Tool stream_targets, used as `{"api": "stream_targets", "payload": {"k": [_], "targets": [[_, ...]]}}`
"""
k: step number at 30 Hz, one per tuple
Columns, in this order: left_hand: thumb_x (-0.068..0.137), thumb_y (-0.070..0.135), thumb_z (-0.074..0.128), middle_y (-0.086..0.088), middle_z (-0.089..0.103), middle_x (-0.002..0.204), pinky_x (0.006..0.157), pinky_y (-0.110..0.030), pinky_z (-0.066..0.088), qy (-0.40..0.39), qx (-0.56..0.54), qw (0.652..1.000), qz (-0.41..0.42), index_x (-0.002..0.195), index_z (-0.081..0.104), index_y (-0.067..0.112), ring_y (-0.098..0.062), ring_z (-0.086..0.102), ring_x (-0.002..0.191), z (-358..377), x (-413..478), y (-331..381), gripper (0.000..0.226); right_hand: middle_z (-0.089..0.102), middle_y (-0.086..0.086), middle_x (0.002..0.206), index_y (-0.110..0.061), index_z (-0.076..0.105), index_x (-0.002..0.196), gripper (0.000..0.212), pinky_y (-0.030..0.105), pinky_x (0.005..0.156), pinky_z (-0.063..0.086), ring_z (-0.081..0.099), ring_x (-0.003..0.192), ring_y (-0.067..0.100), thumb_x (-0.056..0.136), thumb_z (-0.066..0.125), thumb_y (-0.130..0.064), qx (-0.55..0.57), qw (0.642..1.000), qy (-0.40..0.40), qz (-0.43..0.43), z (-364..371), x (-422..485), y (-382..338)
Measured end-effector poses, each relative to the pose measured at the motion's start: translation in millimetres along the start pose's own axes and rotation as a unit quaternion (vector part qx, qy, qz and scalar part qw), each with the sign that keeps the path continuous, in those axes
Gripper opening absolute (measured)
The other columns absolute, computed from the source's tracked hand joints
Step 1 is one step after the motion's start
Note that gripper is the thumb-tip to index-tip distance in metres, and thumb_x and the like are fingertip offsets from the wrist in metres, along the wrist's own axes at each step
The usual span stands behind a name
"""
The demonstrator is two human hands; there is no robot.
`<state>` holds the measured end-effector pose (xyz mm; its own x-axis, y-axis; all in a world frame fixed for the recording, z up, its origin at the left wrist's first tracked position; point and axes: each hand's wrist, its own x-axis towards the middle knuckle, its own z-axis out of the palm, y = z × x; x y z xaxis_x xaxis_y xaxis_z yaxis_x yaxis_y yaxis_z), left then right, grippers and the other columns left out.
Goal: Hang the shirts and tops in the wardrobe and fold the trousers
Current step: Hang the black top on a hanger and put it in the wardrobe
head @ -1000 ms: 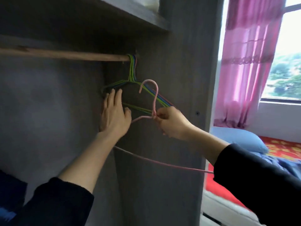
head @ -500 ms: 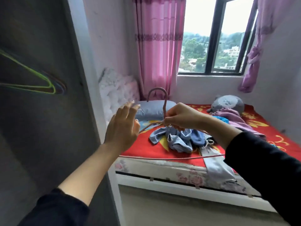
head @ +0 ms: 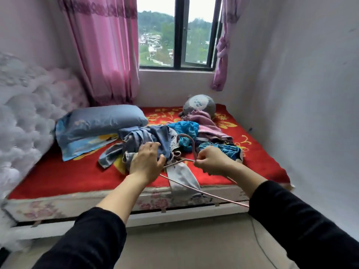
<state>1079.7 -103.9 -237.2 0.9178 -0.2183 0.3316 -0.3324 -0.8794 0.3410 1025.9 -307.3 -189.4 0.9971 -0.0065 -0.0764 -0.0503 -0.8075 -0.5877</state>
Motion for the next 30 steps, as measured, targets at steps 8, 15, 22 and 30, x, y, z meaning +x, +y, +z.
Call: {"api": "stream_targets", "payload": {"k": [8,15,22,30], "targets": [[0.094,0.036,0.043,-0.007,0.047,0.13,0.096,-0.041,0.037,-0.09,-0.005,0.996,0.007,0.129,0.045,0.017,-0.026,0.04,0.123,105,87,47,0.04,0.06,0.008,0.06,-0.005,0.062,0.071,0.022,0.023,0.043,0.044,0.055,0.048,0.018,0.087,0.059,-0.019,0.015,0.993,0.026,0.114,-22,75,110],[0.093,0.035,0.039,-0.01,0.047,0.131,0.097,-0.043,0.038,-0.188,-0.043,0.981,-0.023,0.13,0.044,0.015,-0.028,0.04,0.123,212,187,65,0.042,0.059,0.002,0.07,-0.017,0.054,0.06,0.031,0.029,0.066,0.043,0.062,0.079,0.025,0.084,0.063,-0.035,-0.005,0.98,0.022,0.197,-18,185,183],[0.095,0.034,0.039,-0.012,0.044,0.133,0.099,-0.042,0.035,-0.272,-0.062,0.96,-0.023,0.134,0.041,0.013,-0.029,0.038,0.125,293,275,79,0.044,0.056,0.002,0.068,-0.015,0.049,0.06,0.038,0.031,0.062,0.04,0.055,0.067,0.023,0.089,0.058,-0.038,0.014,0.96,0.0,0.278,-37,258,250],[0.094,0.035,0.04,-0.011,0.044,0.132,0.098,-0.042,0.037,-0.327,-0.067,0.942,-0.022,0.134,0.04,0.015,-0.028,0.038,0.124,378,350,107,0.044,0.052,0.0,0.061,-0.018,0.041,0.052,0.04,0.034,0.063,0.037,0.054,0.07,0.028,0.09,0.05,-0.03,0.024,0.941,0.059,0.332,-71,324,333]]}}
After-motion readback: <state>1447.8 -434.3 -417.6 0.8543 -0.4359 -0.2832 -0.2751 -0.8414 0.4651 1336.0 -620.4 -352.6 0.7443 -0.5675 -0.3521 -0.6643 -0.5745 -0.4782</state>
